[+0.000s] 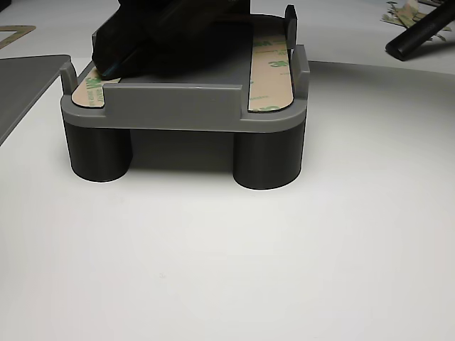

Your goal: Peel off protective film from adhesive tape.

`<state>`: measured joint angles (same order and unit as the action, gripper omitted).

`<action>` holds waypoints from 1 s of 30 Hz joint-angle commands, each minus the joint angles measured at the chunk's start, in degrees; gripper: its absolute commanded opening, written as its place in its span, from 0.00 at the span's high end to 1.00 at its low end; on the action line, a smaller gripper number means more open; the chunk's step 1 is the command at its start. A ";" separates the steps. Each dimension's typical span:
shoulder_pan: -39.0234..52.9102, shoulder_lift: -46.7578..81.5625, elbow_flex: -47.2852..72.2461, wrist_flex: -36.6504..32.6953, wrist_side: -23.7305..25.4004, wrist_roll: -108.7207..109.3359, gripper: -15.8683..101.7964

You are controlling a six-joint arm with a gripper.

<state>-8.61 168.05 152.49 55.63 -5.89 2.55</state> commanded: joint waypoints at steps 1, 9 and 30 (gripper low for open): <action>-1.05 1.23 -1.23 -0.62 1.05 0.70 0.96; -1.05 1.23 -1.23 -0.62 0.70 0.44 0.96; -1.05 0.62 -1.67 -0.79 2.46 1.76 0.96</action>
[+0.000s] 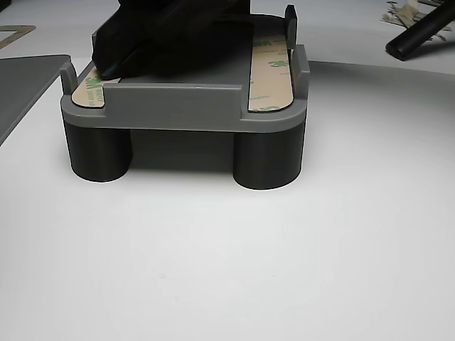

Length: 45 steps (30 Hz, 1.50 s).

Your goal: Peel off protective film from adhesive tape.

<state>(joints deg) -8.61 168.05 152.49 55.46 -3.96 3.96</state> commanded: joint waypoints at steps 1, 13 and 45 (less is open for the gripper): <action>-1.05 0.00 -2.46 -0.70 0.97 0.70 0.96; 3.96 -9.32 -8.53 -7.47 2.37 -21.80 0.96; 34.45 -32.26 -18.19 -0.35 29.00 -71.81 0.96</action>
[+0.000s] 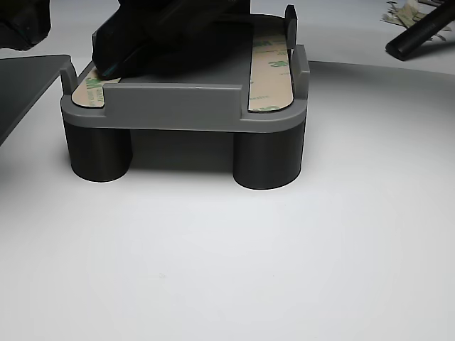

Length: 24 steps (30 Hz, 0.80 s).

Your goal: Peel off protective film from adhesive tape.

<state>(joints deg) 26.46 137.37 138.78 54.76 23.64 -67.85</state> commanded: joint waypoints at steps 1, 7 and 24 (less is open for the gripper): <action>-0.62 -3.52 -6.24 1.41 2.37 0.18 0.96; -0.26 -11.16 -12.30 7.65 4.31 5.19 0.96; 5.36 -1.23 3.60 -5.45 8.00 3.08 0.96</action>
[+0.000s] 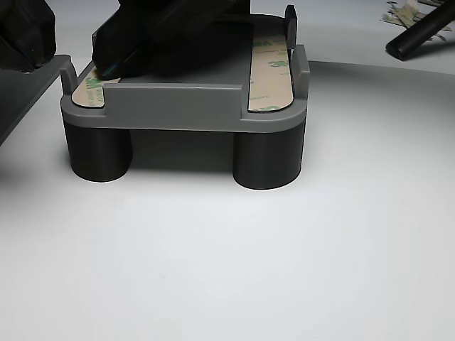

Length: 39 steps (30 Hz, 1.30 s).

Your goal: Peel off protective film from adhesive tape.

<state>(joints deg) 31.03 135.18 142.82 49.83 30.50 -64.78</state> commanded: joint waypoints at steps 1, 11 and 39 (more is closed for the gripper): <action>1.49 0.88 -0.09 -0.53 1.58 0.70 0.96; 1.85 -0.53 3.08 -6.59 4.83 1.32 0.96; 2.81 -7.73 -0.88 -6.86 4.83 5.01 0.96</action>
<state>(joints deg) 34.19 125.68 142.91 43.33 35.60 -59.59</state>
